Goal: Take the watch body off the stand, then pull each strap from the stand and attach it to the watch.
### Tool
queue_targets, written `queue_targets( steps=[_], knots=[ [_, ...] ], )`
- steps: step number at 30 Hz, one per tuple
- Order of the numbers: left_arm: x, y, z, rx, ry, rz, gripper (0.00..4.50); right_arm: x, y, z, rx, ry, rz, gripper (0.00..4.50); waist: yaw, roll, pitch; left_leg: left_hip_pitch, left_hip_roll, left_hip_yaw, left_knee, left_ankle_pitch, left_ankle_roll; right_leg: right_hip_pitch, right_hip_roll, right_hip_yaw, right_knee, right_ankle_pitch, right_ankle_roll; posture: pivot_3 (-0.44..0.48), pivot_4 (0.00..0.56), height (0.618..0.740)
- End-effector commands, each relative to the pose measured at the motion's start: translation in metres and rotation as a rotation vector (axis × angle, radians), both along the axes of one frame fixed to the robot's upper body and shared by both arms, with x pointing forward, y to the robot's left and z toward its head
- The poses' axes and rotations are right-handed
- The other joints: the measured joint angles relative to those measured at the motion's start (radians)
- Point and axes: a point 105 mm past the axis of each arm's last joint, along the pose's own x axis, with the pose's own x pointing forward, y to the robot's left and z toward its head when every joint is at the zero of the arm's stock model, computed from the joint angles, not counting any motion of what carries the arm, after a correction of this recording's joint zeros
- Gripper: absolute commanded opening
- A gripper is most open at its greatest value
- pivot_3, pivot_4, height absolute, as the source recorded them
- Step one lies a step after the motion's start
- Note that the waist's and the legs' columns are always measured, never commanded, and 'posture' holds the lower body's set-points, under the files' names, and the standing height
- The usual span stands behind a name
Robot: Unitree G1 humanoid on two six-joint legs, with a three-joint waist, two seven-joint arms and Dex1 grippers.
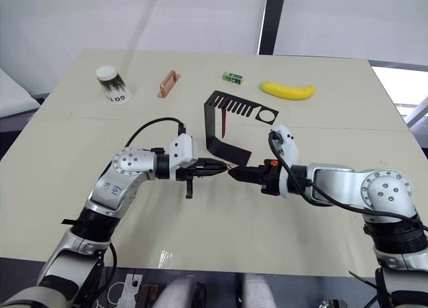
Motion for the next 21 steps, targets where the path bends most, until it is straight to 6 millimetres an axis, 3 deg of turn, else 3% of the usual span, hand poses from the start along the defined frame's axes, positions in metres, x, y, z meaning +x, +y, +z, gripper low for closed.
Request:
queue_targets(
  steps=[1, 21],
  knots=[
    [-0.0082, -0.0111, 0.0169, -0.022, -0.066, -0.052, 0.09, -0.0093, 0.0102, 0.0109, 0.008, -0.045, 0.066, 1.51, 0.0, 0.0, 0.0, 0.0, 0.0, 0.0, 0.0, 0.0, 0.0, 0.0, 0.0, 0.0, 0.0, 0.0, 0.0, 0.0, 0.15, 0.74],
    [-0.0103, -0.0162, 0.0204, -0.016, -0.078, -0.071, 0.09, -0.0106, 0.0104, 0.0097, -0.05, -0.063, 0.071, 1.51, 0.001, 0.0, 0.0, 0.0, 0.0, 0.0, 0.0, 0.0, 0.0, 0.0, 0.0, 0.0, 0.0, 0.0, 0.0, 0.0, 0.15, 0.74]
  ],
)
